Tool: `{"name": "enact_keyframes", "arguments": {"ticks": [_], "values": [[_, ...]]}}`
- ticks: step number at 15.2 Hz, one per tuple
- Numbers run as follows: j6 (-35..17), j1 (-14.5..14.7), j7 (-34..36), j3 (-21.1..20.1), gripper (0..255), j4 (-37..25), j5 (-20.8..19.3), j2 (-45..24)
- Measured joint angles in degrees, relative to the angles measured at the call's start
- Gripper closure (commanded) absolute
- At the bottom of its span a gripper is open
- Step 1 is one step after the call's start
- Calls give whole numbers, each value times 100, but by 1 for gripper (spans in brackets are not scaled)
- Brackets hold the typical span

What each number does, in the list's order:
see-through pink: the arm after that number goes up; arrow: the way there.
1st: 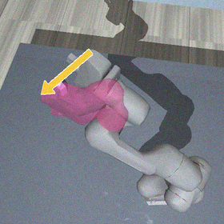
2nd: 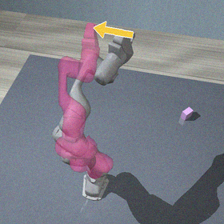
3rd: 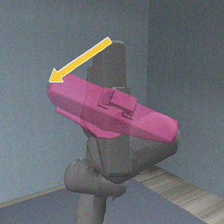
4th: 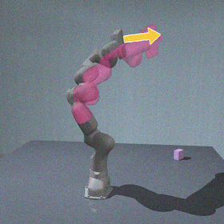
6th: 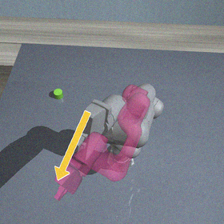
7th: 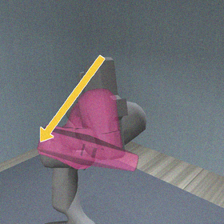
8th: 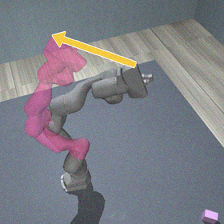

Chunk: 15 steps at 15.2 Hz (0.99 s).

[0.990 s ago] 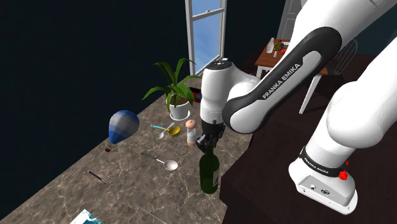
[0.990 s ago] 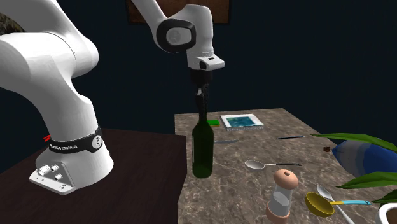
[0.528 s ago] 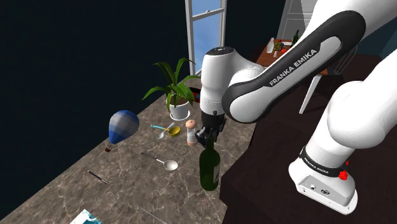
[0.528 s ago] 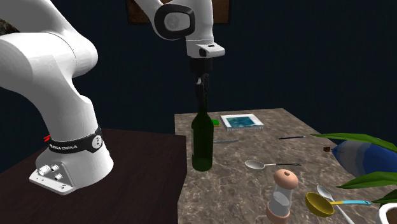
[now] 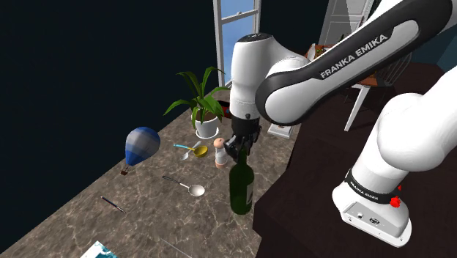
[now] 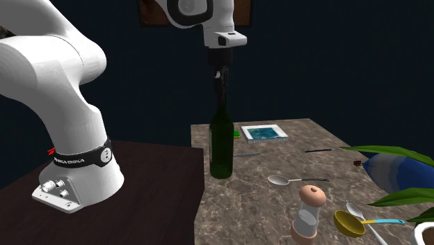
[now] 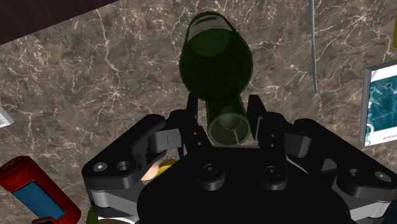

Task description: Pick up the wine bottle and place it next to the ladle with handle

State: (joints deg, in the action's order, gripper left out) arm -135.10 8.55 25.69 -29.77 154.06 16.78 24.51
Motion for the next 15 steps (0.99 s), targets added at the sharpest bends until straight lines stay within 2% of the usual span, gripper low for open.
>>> {"name": "enact_keyframes", "arguments": {"ticks": [15], "values": [[1423,54,-38,340,255,-686,-70,746]]}}
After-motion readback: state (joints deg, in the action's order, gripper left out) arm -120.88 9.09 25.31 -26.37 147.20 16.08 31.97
